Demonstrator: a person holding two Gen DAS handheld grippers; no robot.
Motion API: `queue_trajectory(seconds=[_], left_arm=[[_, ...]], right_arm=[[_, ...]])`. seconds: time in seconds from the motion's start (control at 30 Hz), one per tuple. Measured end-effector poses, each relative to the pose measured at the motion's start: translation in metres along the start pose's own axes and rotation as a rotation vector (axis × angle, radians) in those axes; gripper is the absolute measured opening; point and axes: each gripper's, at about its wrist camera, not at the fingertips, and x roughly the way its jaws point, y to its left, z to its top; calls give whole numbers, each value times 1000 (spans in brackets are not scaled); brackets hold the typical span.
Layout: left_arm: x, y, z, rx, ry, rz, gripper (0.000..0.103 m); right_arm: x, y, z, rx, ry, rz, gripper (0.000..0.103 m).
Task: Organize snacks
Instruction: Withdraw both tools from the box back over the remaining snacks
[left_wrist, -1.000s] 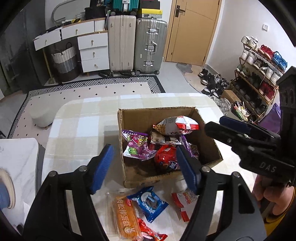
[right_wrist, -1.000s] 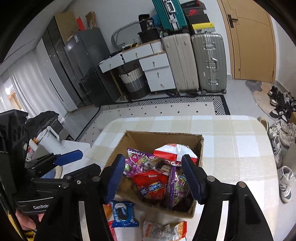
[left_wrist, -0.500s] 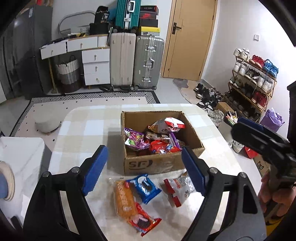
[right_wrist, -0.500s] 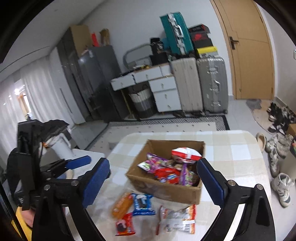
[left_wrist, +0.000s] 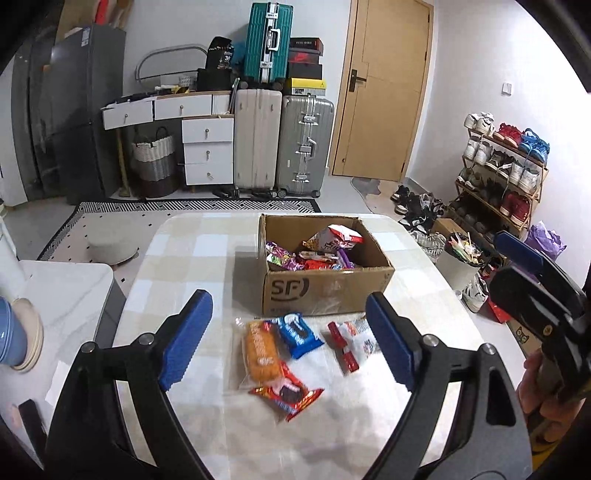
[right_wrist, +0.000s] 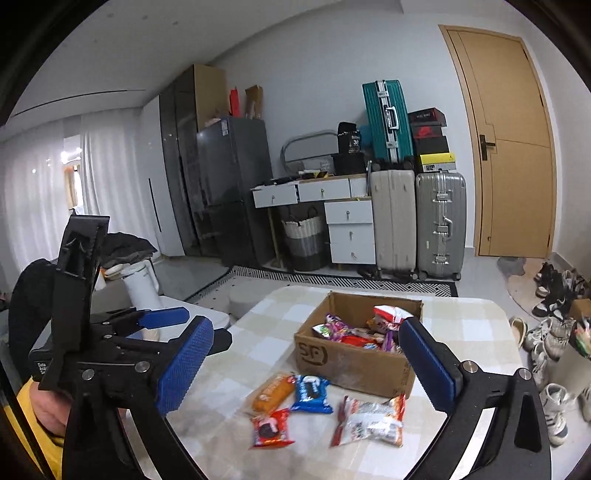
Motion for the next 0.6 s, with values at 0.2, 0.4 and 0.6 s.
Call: queue_trajectory(seconds=[0.2, 0.4, 0.6], left_arm=[[-16, 11, -34, -9, 6, 33, 86], [2, 17, -69, -39, 66, 23, 87], [36, 12, -97, -18, 126, 31, 87]], right_arm=[[-13, 8, -27, 8, -22, -16, 102], [-1, -2, -62, 30, 18, -50, 102], [22, -21, -91, 91, 90, -55, 102]])
